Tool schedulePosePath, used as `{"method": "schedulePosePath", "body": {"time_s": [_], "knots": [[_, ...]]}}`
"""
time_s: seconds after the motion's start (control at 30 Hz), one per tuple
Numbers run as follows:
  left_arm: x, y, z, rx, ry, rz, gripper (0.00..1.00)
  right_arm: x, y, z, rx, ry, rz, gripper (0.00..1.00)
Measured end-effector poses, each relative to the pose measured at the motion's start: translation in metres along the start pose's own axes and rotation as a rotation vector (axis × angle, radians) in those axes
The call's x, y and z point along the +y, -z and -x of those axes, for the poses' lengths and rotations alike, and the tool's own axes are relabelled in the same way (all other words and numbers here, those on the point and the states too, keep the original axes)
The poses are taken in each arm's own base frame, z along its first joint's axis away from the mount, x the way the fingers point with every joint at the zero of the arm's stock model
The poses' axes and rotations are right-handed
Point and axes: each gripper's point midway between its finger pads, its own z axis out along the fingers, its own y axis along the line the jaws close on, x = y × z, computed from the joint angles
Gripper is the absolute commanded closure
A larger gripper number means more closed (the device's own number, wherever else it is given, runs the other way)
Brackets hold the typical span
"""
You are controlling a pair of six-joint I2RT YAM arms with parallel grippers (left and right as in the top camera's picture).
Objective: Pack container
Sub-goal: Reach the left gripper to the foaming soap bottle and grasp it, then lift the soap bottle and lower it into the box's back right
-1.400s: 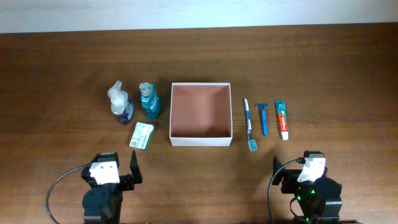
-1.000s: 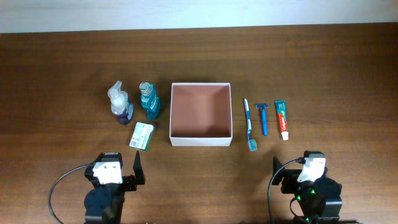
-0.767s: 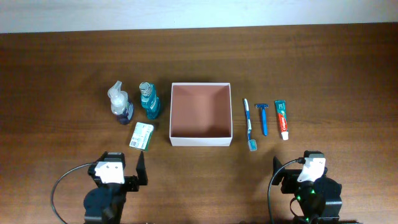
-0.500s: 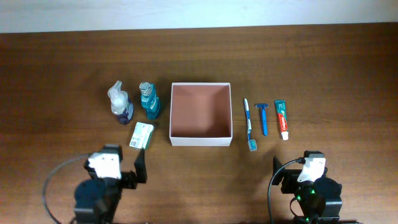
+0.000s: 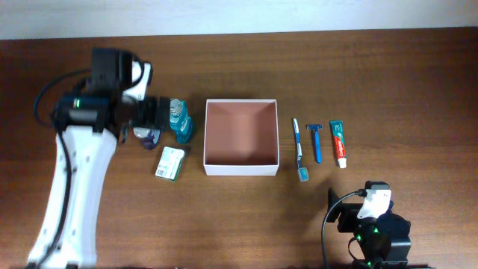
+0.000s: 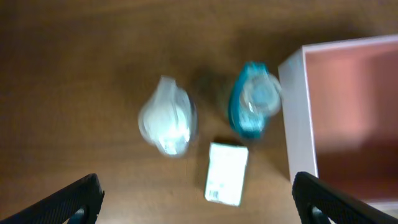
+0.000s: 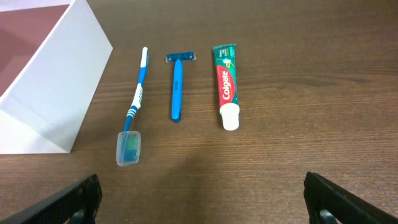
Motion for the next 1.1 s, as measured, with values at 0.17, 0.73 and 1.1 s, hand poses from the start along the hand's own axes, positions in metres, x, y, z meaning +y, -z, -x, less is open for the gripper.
{"method": "schedulePosePath", "body": {"time_s": [0.17, 0.73, 1.1], "knots": [[0.019, -0.024, 0.012, 0.033, 0.043, -0.001, 0.01, 0.0, 0.0, 0.0, 0.0, 0.0, 0.0, 0.01], [0.026, -0.141, -0.032, 0.321, 0.052, -0.116, 0.34, 0.0, 0.0, 0.0, 0.0, 0.0, 0.0, 0.01], [0.024, -0.149, -0.036, 0.34, 0.05, -0.128, 0.77, 0.0, 0.0, 0.0, 0.0, 0.0, 0.0, 0.01]]}}
